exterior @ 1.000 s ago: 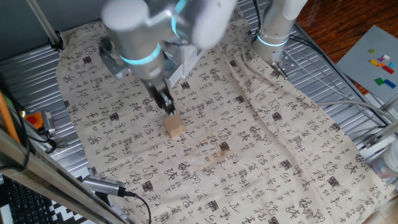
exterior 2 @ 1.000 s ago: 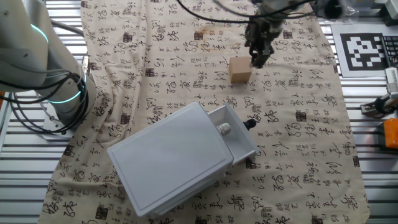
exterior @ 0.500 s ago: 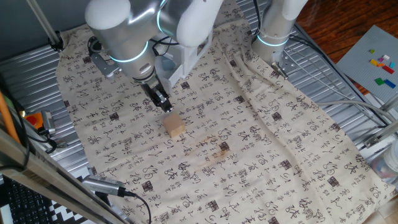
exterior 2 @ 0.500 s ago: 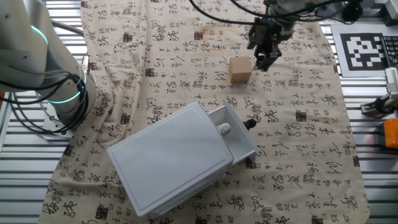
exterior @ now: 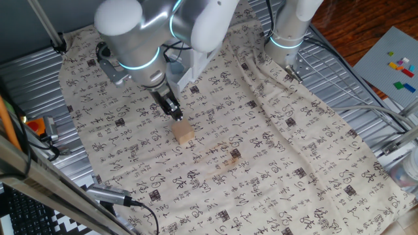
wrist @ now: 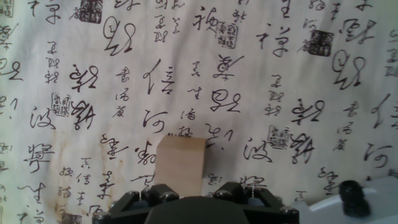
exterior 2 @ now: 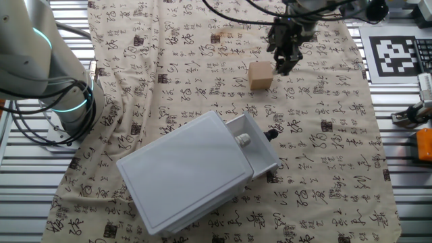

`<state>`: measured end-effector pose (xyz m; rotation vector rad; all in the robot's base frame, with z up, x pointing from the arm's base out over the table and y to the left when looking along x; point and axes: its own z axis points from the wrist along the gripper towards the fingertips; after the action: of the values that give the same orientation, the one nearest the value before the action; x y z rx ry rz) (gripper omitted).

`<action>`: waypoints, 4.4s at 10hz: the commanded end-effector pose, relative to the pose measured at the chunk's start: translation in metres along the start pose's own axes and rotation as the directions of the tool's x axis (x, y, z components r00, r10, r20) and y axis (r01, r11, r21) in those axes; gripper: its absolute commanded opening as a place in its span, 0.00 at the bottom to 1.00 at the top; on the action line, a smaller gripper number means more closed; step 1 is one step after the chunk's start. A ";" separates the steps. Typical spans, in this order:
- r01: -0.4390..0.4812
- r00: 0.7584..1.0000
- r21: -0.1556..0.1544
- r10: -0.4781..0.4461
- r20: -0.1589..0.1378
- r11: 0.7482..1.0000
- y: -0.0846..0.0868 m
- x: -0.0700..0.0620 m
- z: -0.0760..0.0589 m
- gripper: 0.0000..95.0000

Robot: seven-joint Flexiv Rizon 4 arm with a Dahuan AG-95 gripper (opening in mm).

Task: Put things in the drawer

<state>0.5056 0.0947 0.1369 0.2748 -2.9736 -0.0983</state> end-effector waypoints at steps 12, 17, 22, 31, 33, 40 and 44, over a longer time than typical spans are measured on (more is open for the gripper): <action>0.014 1.000 -0.018 -0.013 0.018 1.000 0.012 0.001 0.036 0.60; -0.053 0.999 -0.029 0.053 -0.009 0.998 0.013 -0.001 0.039 0.60; -0.096 0.995 -0.018 0.096 -0.002 0.995 0.017 -0.013 0.072 0.60; -0.050 0.999 0.029 0.050 -0.002 0.998 0.019 -0.008 0.082 0.00; -0.003 1.000 0.024 0.003 -0.001 1.000 0.016 -0.001 0.070 0.00; 0.163 0.986 0.011 -0.162 -0.048 0.987 -0.041 0.048 0.011 0.00; 0.189 0.981 0.015 -0.188 -0.042 0.982 -0.057 0.059 0.005 0.00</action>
<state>0.4571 0.0285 0.1368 0.5598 -2.9127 -0.0805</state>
